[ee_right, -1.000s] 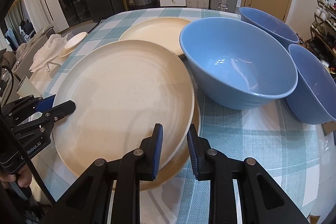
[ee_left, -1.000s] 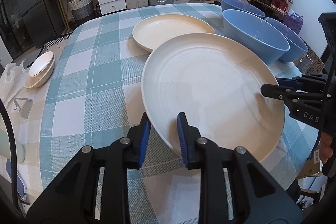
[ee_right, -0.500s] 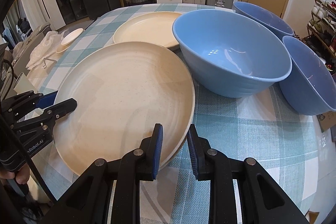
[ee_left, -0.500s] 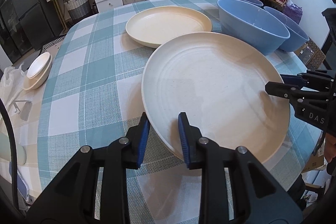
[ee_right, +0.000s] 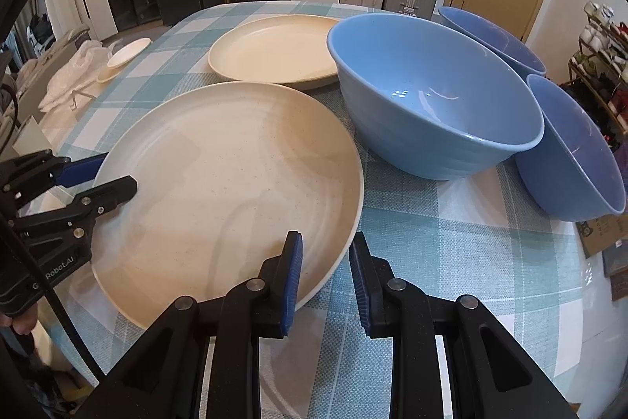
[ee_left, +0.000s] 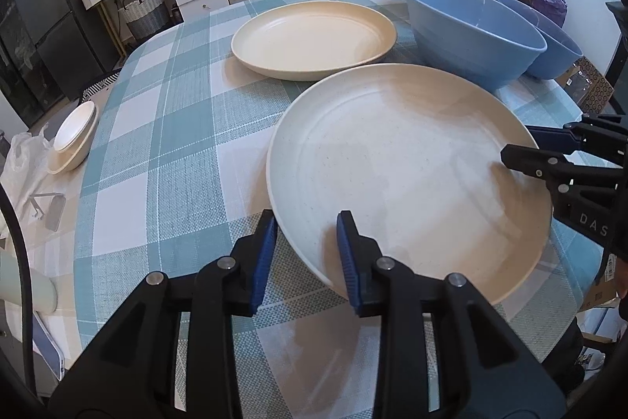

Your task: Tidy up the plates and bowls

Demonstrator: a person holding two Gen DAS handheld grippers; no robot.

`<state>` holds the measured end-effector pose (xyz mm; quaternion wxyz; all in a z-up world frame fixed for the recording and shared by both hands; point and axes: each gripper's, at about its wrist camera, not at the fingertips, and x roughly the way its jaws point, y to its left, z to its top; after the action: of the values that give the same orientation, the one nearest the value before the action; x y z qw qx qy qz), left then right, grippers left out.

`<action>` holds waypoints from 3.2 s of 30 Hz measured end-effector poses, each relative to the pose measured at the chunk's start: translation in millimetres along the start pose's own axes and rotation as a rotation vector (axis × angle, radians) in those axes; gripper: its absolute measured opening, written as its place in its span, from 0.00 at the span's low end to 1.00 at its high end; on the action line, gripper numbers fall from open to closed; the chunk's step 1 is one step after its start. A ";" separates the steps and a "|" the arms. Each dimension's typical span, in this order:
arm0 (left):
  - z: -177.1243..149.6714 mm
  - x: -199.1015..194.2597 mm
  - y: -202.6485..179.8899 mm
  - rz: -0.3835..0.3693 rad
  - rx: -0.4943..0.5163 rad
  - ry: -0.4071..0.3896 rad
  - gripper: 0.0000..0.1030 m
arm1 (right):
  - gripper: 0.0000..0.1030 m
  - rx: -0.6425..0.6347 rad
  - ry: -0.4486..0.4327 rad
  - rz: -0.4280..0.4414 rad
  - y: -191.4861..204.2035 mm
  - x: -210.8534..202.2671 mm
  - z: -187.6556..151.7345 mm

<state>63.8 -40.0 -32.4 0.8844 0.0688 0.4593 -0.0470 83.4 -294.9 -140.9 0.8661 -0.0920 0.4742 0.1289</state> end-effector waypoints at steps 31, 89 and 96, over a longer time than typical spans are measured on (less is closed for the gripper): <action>9.7 -45.5 29.6 -0.096 -0.138 -0.138 0.99 | 0.92 0.047 -0.176 0.119 -36.6 -65.3 12.5; 152.5 -39.1 108.2 0.012 -0.323 -0.172 0.98 | 0.99 -0.012 -0.255 0.226 -112.0 -96.5 225.2; 162.0 -21.1 118.4 0.018 -0.328 -0.146 0.98 | 0.99 -0.024 -0.201 0.230 -108.4 -64.0 241.7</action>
<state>199.6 50.4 86.3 0.9150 -0.0760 0.3949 0.0318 276.8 -338.5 46.1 0.8875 -0.0343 0.3909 0.2415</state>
